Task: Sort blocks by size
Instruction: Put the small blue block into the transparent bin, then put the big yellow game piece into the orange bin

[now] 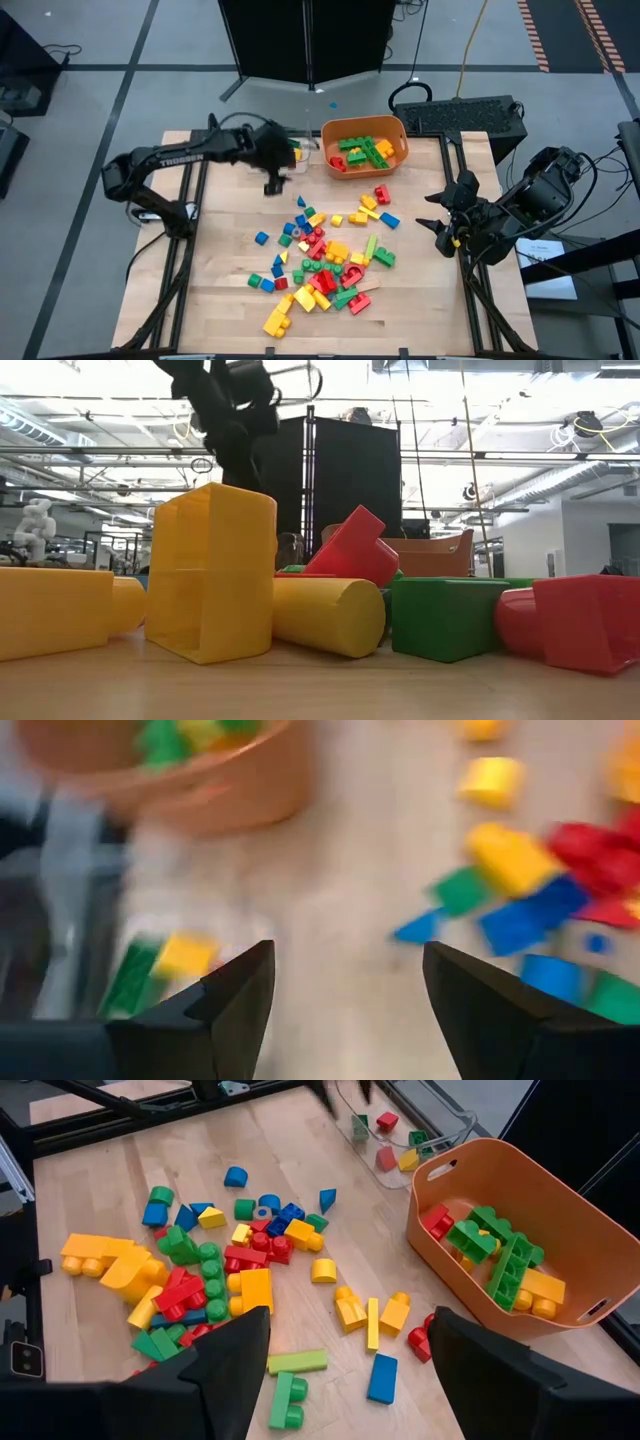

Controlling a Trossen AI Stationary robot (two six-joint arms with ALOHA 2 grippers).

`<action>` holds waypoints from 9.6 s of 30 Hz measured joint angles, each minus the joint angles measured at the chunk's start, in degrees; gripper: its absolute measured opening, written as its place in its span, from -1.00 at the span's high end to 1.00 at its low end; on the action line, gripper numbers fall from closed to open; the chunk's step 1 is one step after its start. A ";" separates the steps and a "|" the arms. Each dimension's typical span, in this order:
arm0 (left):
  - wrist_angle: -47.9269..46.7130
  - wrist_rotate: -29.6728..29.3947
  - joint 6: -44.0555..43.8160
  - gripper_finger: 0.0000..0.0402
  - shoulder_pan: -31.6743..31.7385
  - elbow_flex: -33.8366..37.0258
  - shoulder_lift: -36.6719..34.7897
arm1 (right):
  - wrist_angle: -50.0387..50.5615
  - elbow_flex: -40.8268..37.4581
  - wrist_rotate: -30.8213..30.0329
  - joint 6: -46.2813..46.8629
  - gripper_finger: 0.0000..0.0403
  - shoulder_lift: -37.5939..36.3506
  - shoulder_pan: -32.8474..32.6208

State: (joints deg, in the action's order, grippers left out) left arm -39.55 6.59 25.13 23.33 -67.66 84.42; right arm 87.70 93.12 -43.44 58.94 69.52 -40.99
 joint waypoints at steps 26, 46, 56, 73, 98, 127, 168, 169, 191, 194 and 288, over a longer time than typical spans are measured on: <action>6.32 -0.78 11.78 -0.26 -8.12 1.55 19.64 | 0.02 0.00 0.28 0.36 -0.32 0.00 0.01; 8.75 -1.09 11.27 0.37 -5.99 1.55 24.11 | 0.50 0.00 0.26 0.00 -0.32 0.00 0.02; 7.95 -1.88 8.09 0.63 -5.94 1.07 23.84 | 0.50 0.00 0.22 0.24 -0.32 -0.01 0.01; -0.23 -17.16 -2.38 0.58 -5.71 -8.01 7.72 | 0.82 -0.01 -3.54 0.00 -0.32 -0.02 0.02; -8.89 -16.11 -8.25 0.21 15.68 -7.91 9.01 | 2.26 0.00 -6.91 1.05 -0.32 2.79 6.09; 11.08 -6.77 -14.41 -0.47 -9.15 -18.21 13.47 | 2.32 -0.02 -1.05 -3.25 -0.32 4.42 7.96; 32.34 -5.48 -18.82 -0.47 -20.19 -18.10 41.49 | 2.32 -0.04 1.81 -2.54 -0.32 4.42 7.89; 32.59 -5.43 -18.80 -0.47 -20.19 -18.10 41.77 | 2.30 -0.04 1.78 -2.55 -0.32 4.43 7.89; 36.34 -3.43 -18.85 0.36 -19.93 -18.05 43.56 | 2.32 -0.04 1.55 -2.99 -0.32 4.44 7.89; 36.16 -3.43 -20.71 0.41 -19.93 -18.07 43.56 | 2.32 -0.04 1.55 -3.02 -0.32 4.43 7.89; -0.13 -12.83 -47.34 -0.42 -20.52 -11.92 29.77 | 2.31 -0.04 -0.04 -2.83 -0.32 4.42 7.89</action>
State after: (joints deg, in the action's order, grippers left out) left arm -39.68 -6.25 -22.21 2.81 -79.57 114.19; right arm 90.01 93.08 -43.48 56.11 73.94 -33.10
